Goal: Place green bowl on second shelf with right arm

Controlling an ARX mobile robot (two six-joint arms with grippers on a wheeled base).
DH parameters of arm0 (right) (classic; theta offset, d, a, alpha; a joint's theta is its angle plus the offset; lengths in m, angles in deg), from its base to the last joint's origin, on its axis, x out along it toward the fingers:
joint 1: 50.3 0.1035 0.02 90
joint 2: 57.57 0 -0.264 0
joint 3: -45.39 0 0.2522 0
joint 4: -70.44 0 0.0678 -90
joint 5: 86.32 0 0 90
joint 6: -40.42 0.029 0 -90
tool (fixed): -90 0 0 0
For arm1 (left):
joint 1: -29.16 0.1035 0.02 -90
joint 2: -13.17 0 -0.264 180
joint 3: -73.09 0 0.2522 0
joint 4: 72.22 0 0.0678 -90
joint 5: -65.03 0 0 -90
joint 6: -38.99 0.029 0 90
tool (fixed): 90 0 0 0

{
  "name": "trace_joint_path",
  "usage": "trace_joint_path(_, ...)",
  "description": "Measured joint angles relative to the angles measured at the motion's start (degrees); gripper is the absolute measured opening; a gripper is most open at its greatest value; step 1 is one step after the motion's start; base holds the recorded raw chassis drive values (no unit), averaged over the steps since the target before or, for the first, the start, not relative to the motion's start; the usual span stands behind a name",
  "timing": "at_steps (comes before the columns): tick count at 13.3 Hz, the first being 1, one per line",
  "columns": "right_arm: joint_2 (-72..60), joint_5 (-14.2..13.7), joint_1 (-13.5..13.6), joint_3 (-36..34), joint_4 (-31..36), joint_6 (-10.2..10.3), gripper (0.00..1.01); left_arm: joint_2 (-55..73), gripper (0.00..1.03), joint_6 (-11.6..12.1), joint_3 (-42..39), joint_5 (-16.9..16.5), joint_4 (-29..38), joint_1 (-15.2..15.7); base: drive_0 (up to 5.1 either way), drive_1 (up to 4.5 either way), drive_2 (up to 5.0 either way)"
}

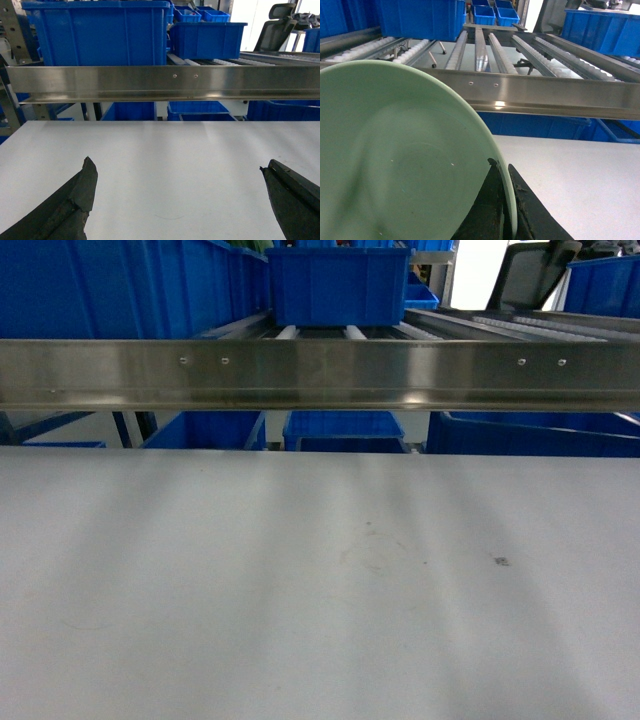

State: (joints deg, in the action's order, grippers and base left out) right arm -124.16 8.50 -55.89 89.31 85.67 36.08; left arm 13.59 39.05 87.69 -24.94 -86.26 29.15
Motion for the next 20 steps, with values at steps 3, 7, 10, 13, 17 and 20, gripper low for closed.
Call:
trace_joint_path(3,0.0,0.0,0.0,0.0,-0.2,0.0,0.02,0.0,0.98,0.0,0.0,0.0,0.0,0.0,-4.8,2.57,2.6)
trace_joint_path(7,-0.1,0.1,0.3,0.0,-0.3,0.0,0.02,0.0,0.98,0.0,0.0,0.0,0.0,0.0,-4.8,2.57,2.6)
trace_joint_path(10,-0.1,0.1,0.3,0.0,-0.3,0.0,0.02,0.0,0.98,0.0,0.0,0.1,0.0,0.0,-4.8,2.57,2.6)
trace_joint_path(13,0.0,0.1,0.3,0.0,0.0,0.0,0.02,0.0,0.98,0.0,0.0,0.0,-0.1,0.0,-4.8,2.57,2.6)
trace_joint_path(17,0.1,0.1,0.3,0.0,-0.2,0.0,0.02,0.0,0.98,0.0,0.0,0.0,0.0,0.0,-5.0,2.47,2.5)
trace_joint_path(20,0.0,0.1,0.3,0.0,-0.3,0.0,0.02,0.0,0.98,0.0,0.0,0.0,0.1,0.0,-5.1,2.4,2.4)
